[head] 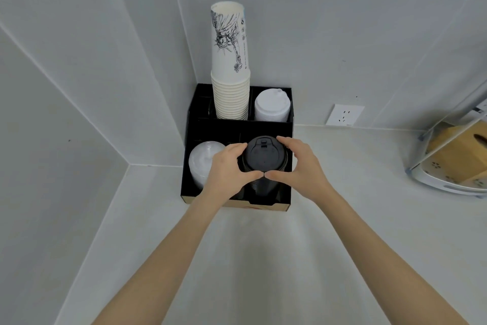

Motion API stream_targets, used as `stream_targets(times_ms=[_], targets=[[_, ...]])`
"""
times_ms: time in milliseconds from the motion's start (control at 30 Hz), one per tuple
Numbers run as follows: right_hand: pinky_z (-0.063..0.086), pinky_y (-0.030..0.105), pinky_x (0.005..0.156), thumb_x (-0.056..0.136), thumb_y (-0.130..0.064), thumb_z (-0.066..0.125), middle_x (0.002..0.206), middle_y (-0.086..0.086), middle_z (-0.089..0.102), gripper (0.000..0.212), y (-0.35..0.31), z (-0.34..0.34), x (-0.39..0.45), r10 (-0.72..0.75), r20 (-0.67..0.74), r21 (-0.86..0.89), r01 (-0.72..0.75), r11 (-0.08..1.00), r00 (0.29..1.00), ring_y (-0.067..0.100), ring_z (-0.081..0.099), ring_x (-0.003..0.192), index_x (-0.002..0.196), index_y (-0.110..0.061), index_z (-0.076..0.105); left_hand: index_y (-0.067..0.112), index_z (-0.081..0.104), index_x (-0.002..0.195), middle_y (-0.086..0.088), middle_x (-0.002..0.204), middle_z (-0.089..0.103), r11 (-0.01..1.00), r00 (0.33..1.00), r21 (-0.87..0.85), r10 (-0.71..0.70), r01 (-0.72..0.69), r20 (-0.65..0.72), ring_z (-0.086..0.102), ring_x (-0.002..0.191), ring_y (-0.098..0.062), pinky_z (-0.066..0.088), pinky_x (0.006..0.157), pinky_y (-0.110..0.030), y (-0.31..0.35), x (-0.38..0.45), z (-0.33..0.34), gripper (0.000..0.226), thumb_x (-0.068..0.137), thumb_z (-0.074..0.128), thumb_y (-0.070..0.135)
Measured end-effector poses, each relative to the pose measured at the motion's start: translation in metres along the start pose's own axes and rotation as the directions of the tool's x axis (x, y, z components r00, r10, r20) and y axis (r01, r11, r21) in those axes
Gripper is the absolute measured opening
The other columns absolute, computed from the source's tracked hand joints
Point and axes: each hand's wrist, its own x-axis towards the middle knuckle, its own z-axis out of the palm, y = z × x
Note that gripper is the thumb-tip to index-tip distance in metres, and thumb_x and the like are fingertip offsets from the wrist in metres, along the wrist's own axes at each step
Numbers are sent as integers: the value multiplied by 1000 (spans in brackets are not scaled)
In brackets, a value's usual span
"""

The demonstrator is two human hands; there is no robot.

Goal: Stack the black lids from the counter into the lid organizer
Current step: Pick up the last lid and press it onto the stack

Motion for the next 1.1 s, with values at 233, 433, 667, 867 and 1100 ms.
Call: stream_targets(times_ms=[233,433,667,867,1100], targets=[[31,27,100,63,-21,80,122,-8,47,75,1,8,15,31,26,-10,-31,999,999,17,40,121,129,-18,43,8,55,115,-12,117,61,1000,999,-1,-27,27,26,54,109,-21,41,87,-23,-16,15,4,58,64,78,20],[33,11,92,64,-22,79,117,-10,50,71,8,9,14,80,10,47,-80,996,997,11,44,113,126,-19,46,8,50,122,-12,124,56,996,995,-25,-90,91,51,53,112,-20,40,91,-22,-21,18,10,66,64,78,22],[33,18,89,64,-22,79,121,-7,50,70,17,11,8,121,-5,65,-120,991,993,15,46,118,125,-24,45,11,51,120,-10,123,57,997,996,-13,-71,71,50,54,110,-18,42,91,-24,-23,15,11,65,63,79,21],[35,18,94,67,-24,77,135,-3,48,79,21,12,6,150,35,121,-154,981,988,13,46,122,133,-23,36,17,45,124,-7,125,55,992,991,-58,-110,114,79,52,113,-18,44,96,-30,-23,14,14,73,61,80,23],[39,10,85,88,-23,53,125,-1,58,41,12,15,10,199,-51,193,-186,963,979,13,52,114,128,-17,47,18,48,121,-3,115,63,975,977,-144,-144,167,158,55,103,-13,40,87,-21,-18,11,12,63,65,77,22]])
